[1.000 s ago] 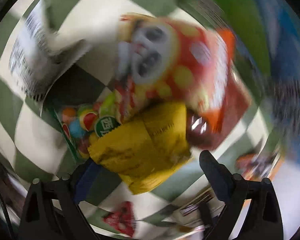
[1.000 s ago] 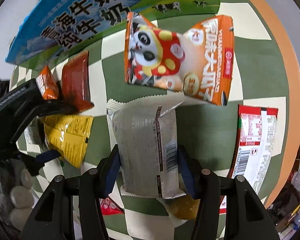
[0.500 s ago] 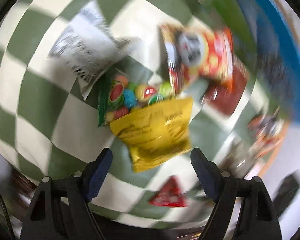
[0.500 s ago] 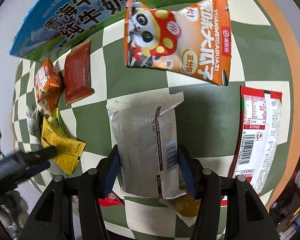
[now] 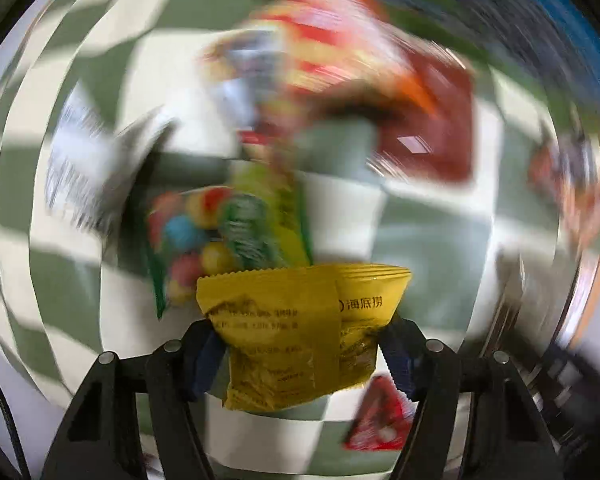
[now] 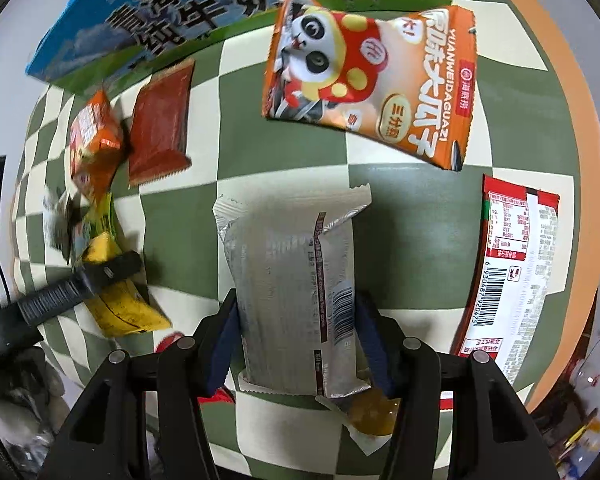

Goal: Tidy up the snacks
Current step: 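Lower both held snacks into the box and open both tools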

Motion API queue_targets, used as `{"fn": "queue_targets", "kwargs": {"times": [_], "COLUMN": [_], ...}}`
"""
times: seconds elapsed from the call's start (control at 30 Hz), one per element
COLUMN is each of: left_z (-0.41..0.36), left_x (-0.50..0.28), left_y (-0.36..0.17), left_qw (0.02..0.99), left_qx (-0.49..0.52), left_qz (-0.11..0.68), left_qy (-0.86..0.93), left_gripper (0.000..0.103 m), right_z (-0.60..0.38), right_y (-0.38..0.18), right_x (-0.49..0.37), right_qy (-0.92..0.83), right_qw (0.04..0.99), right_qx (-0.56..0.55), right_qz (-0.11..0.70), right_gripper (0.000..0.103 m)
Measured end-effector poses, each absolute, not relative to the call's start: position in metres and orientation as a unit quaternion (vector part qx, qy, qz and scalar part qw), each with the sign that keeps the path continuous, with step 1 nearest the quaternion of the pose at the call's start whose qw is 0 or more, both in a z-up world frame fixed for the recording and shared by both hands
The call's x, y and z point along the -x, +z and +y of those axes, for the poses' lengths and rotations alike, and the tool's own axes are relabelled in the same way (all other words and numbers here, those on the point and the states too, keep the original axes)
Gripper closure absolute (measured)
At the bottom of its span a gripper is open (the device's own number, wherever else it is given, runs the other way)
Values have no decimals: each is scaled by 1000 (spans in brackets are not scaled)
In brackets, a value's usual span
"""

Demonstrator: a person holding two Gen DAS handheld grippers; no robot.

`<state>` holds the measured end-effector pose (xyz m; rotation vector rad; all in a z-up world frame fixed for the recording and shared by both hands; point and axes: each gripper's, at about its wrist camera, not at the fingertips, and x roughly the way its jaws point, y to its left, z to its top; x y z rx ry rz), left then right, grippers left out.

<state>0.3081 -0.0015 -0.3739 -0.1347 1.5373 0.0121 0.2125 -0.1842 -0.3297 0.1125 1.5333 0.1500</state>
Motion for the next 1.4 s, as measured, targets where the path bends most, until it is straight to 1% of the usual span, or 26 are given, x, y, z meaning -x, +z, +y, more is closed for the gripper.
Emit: {"fn": "queue_targets", "kwargs": {"times": [0.03, 0.1, 0.27, 0.37, 0.4, 0.43, 0.47, 0.53, 0.67, 0.8, 0.9, 0.93, 0.97, 1.03, 1.1, 1.17, 1.2, 1.33, 1.4], "left_z": [-9, -19, -31, -14, -16, -12, -11, -11, -11, -16, -15, -17, -9, -7, 13, 13, 18, 24, 32], "left_x": [-308, -312, -309, -290, -287, -271, -261, -259, -254, -246, -250, -257, -279, -298, -322, -364, -385, -472, -512], "left_y": [-376, -383, -388, -381, -379, -377, -373, -366, -326, -268, -223, -207, -189, -163, -130, -116, -113, -132, -153], "left_qw": [718, 711, 698, 706, 711, 715, 719, 730, 755, 779, 798, 802, 805, 812, 820, 827, 827, 815, 804], "left_qx": [34, 12, 75, 81, 77, 72, 65, 56, 54, 77, 99, 104, 110, 118, 117, 95, 88, 68, 60], "left_qz": [695, 703, 713, 704, 699, 696, 692, 682, 654, 621, 593, 585, 580, 565, 553, 548, 549, 572, 589], "left_qy": [-6, -18, -4, 6, 8, 8, 9, 5, -9, -31, -53, -60, -66, -81, -89, -85, -82, -65, -51], "left_gripper": [36, 36, 34, 35, 42, 42, 43, 46, 48, 48, 48, 48, 48, 48, 48, 48, 47, 47, 47], "right_z": [-183, -176, -173, -169, -165, -162, -161, -158, -156, -153, -154, -160, -160, -163, -175, -187, -188, -201, -205], "right_y": [-330, -334, -339, -347, -347, -346, -347, -343, -321, -278, -240, -228, -228, -198, -174, -153, -147, -135, -138], "right_x": [-211, -208, -205, -206, -204, -201, -201, -197, -194, -197, -219, -228, -228, -248, -267, -292, -305, -378, -415], "right_qy": [71, 76, 72, 67, 65, 62, 61, 65, 79, 110, 130, 138, 138, 151, 158, 155, 150, 118, 99], "right_qw": [714, 709, 698, 698, 701, 707, 711, 718, 729, 744, 758, 761, 761, 769, 780, 794, 800, 819, 820], "right_qx": [-48, -43, -69, -59, -51, -42, -37, -43, -71, -102, -120, -128, -128, -147, -152, -148, -140, -100, -77], "right_qz": [695, 699, 709, 710, 708, 703, 699, 691, 677, 651, 628, 621, 621, 604, 587, 569, 564, 553, 558], "right_gripper": [45, 44, 40, 39, 40, 41, 46, 46, 46, 46, 46, 46, 46, 46, 46, 46, 46, 46, 46]}}
